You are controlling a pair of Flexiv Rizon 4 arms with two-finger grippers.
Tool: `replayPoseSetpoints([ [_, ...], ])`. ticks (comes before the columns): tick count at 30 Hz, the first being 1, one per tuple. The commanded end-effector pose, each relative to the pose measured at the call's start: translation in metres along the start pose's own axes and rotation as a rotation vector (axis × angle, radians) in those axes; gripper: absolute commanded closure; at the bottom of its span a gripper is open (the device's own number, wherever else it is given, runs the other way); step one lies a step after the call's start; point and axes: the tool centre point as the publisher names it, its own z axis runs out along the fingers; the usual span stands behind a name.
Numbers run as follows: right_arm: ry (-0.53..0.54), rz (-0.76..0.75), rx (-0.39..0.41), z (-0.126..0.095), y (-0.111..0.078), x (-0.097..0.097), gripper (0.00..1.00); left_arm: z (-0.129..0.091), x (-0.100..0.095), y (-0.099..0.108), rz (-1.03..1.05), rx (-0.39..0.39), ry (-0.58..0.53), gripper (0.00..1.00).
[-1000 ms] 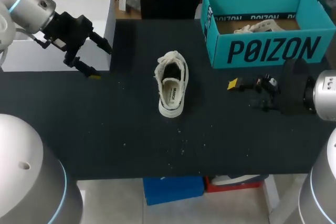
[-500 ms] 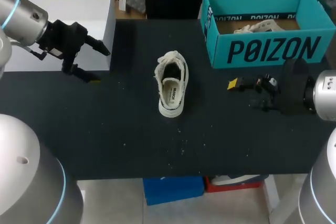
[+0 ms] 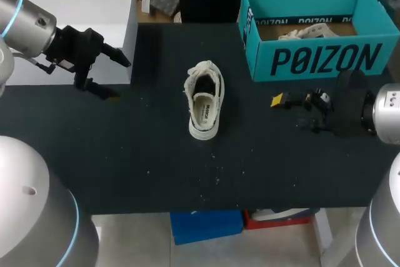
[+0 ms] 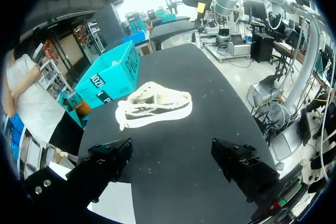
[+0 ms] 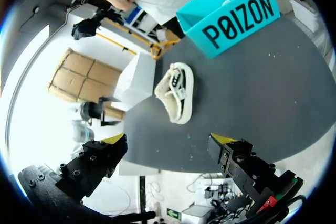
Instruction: Take the shoe out of the shoebox, open the shoe tongue, remove and reinsert the insole, then place the shoe into the shoebox
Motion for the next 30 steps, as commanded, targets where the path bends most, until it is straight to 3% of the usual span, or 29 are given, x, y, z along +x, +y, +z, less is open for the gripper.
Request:
replayPoseSetpoints([
  [1,0.001,0.0,0.002,-0.002,0.0,0.0,0.0,0.0,0.001,0.0,0.002,-0.001,-0.003,0.0],
  [7,-0.121,-0.047,0.117,0.018,0.009,0.005,0.0,0.0,0.001,0.0,0.002,-0.001,-0.003,0.0],
  [17,-0.289,-0.138,0.216,0.056,0.035,0.019,0.0,0.0,0.001,0.0,0.002,-0.001,-0.003,0.0],
  [22,-0.403,-0.206,0.306,0.084,0.048,0.018,0.0,0.0,0.001,0.0,0.002,-0.001,-0.003,0.0],
  [30,-0.507,-0.281,0.372,0.12,0.062,0.007,0.0,0.0,0.001,0.0,0.002,-0.001,-0.003,0.0],
])
